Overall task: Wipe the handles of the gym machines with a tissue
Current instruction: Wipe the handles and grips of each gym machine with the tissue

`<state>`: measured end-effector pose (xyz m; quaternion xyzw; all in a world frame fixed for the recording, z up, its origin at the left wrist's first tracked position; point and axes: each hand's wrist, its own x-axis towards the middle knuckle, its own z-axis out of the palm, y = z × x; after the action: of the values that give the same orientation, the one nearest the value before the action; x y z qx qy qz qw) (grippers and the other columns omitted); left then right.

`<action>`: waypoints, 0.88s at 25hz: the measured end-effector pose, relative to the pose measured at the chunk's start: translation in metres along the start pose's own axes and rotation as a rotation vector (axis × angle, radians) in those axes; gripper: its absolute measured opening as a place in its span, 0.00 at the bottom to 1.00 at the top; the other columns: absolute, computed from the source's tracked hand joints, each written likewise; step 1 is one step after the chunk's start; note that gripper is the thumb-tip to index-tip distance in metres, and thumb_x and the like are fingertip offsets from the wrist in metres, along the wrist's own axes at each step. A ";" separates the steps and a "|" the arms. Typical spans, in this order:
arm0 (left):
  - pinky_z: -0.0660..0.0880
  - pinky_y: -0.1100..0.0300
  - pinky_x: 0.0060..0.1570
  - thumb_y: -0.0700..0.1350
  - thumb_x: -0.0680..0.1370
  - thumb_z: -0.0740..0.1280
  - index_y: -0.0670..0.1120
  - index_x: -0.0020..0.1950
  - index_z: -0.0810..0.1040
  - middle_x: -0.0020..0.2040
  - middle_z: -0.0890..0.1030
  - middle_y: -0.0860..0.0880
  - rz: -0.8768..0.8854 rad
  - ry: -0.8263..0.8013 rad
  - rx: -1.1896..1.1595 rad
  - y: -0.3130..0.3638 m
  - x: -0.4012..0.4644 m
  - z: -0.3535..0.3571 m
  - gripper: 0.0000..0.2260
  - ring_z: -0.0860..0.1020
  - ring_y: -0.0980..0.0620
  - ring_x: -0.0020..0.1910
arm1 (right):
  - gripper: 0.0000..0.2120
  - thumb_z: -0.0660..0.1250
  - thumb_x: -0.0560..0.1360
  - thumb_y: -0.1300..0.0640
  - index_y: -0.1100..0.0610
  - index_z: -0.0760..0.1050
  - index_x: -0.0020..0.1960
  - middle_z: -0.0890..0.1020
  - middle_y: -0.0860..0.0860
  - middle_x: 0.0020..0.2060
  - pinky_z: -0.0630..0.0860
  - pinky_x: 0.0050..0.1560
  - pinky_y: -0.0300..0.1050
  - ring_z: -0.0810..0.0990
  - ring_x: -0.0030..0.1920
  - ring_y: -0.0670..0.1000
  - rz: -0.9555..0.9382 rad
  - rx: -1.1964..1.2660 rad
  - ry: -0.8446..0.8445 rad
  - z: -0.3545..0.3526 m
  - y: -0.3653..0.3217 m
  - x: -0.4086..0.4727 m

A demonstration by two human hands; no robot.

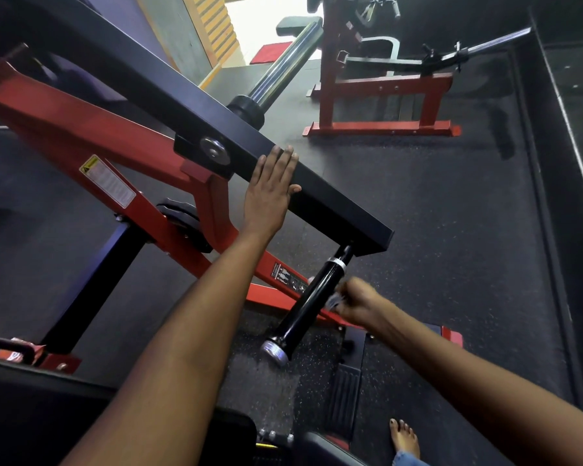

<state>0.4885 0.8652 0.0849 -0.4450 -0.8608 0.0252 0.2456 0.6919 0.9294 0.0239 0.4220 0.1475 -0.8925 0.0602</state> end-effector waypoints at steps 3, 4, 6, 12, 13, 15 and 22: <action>0.47 0.52 0.76 0.53 0.83 0.50 0.43 0.77 0.61 0.77 0.62 0.45 -0.006 0.000 -0.006 0.001 -0.001 -0.001 0.25 0.57 0.45 0.77 | 0.18 0.46 0.77 0.69 0.68 0.75 0.51 0.81 0.61 0.45 0.76 0.32 0.41 0.81 0.37 0.53 -0.031 -0.025 0.018 0.000 0.017 0.000; 0.46 0.52 0.76 0.53 0.83 0.49 0.43 0.77 0.61 0.77 0.62 0.45 -0.008 -0.007 -0.006 0.000 -0.002 -0.001 0.25 0.57 0.45 0.77 | 0.18 0.47 0.76 0.70 0.67 0.76 0.49 0.81 0.60 0.42 0.74 0.35 0.38 0.78 0.37 0.52 0.010 -0.091 -0.012 -0.006 0.036 -0.006; 0.43 0.54 0.76 0.54 0.83 0.46 0.43 0.78 0.60 0.78 0.61 0.46 -0.007 -0.016 -0.011 -0.001 -0.003 -0.001 0.26 0.55 0.46 0.78 | 0.19 0.45 0.75 0.72 0.67 0.75 0.45 0.79 0.61 0.40 0.75 0.43 0.40 0.76 0.38 0.53 0.108 -0.159 -0.081 -0.011 0.054 -0.017; 0.40 0.51 0.75 0.58 0.83 0.47 0.46 0.77 0.62 0.78 0.61 0.46 0.018 0.045 0.032 -0.016 0.008 -0.011 0.27 0.55 0.44 0.78 | 0.19 0.45 0.77 0.71 0.65 0.72 0.38 0.71 0.57 0.34 0.76 0.34 0.32 0.72 0.26 0.48 -0.030 -0.076 0.000 -0.001 0.021 -0.007; 0.39 0.51 0.75 0.58 0.83 0.48 0.45 0.77 0.61 0.78 0.61 0.45 -0.007 0.048 0.007 -0.018 0.010 -0.011 0.27 0.54 0.43 0.78 | 0.19 0.46 0.77 0.71 0.65 0.73 0.37 0.72 0.57 0.34 0.73 0.27 0.32 0.71 0.26 0.47 0.007 -0.137 -0.052 -0.005 0.034 -0.012; 0.40 0.53 0.75 0.56 0.83 0.50 0.44 0.76 0.65 0.76 0.65 0.44 -0.038 0.081 -0.043 -0.017 0.012 -0.010 0.25 0.57 0.42 0.77 | 0.17 0.48 0.77 0.71 0.65 0.73 0.39 0.75 0.57 0.32 0.75 0.24 0.37 0.75 0.27 0.49 0.065 -0.275 -0.105 -0.006 0.048 -0.029; 0.46 0.50 0.75 0.52 0.82 0.55 0.43 0.73 0.68 0.73 0.69 0.44 -0.040 0.147 -0.068 -0.013 0.013 -0.004 0.22 0.60 0.42 0.76 | 0.17 0.48 0.79 0.70 0.62 0.70 0.38 0.75 0.54 0.27 0.70 0.19 0.36 0.74 0.23 0.47 -0.037 -0.119 0.006 -0.002 0.028 -0.016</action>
<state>0.4744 0.8662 0.0973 -0.4365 -0.8495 -0.0414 0.2933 0.7095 0.9030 0.0291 0.4175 0.2082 -0.8819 0.0681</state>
